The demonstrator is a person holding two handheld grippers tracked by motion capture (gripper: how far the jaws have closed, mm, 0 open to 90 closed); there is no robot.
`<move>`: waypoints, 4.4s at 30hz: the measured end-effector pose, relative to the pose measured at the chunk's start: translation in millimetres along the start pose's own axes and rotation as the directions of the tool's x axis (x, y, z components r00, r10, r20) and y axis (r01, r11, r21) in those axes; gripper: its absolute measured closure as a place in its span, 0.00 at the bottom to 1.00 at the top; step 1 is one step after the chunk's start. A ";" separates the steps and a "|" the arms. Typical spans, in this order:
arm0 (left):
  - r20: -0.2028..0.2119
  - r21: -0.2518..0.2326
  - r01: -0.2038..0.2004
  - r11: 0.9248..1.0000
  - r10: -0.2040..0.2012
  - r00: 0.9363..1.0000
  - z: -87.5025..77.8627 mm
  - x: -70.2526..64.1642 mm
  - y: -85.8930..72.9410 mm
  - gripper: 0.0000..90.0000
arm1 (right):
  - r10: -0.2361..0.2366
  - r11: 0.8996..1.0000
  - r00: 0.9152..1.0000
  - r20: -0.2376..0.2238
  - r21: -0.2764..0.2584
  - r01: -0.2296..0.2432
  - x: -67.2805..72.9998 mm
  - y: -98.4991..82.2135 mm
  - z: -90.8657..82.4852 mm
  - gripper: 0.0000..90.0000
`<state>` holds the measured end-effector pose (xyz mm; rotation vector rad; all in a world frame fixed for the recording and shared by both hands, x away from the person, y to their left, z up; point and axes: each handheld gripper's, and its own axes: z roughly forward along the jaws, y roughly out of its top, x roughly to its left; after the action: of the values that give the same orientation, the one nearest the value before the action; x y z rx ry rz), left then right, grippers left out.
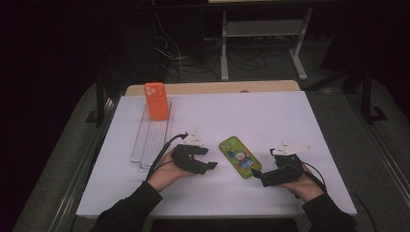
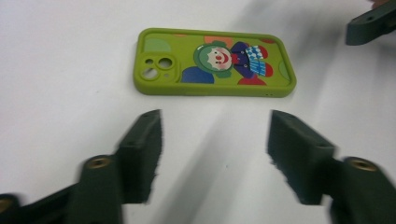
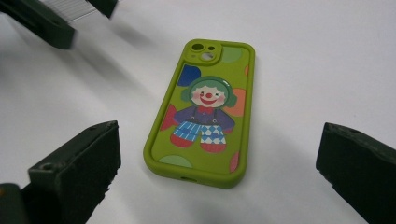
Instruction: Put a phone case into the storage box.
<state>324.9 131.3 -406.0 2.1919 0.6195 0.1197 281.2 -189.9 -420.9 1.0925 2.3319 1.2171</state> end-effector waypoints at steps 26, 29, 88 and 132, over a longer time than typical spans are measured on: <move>0.008 -0.015 -0.007 1.000 0.007 1.000 -5.8 3.1 -3.4 0.00 | -0.003 0.993 1.000 0.016 0.115 0.001 3.7 34.2 13.7 0.00; 0.009 -0.015 -0.001 1.000 0.002 1.000 -5.1 3.8 -3.7 0.00 | -0.003 0.991 1.000 0.018 0.133 0.000 5.3 41.4 23.2 0.00; 0.011 0.003 0.015 1.000 -0.015 1.000 -1.4 4.7 -7.3 0.00 | 0.016 0.927 0.992 0.128 0.369 -0.062 21.3 35.3 83.5 0.14; 0.019 0.007 -0.029 1.000 0.029 0.999 -0.5 7.2 -4.8 0.00 | -0.060 0.943 0.997 -0.049 0.325 0.072 -11.0 62.4 48.0 0.17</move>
<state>329.1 137.6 -410.1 2.2072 0.5789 0.1119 346.0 -148.3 -400.9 1.0859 2.6431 0.8515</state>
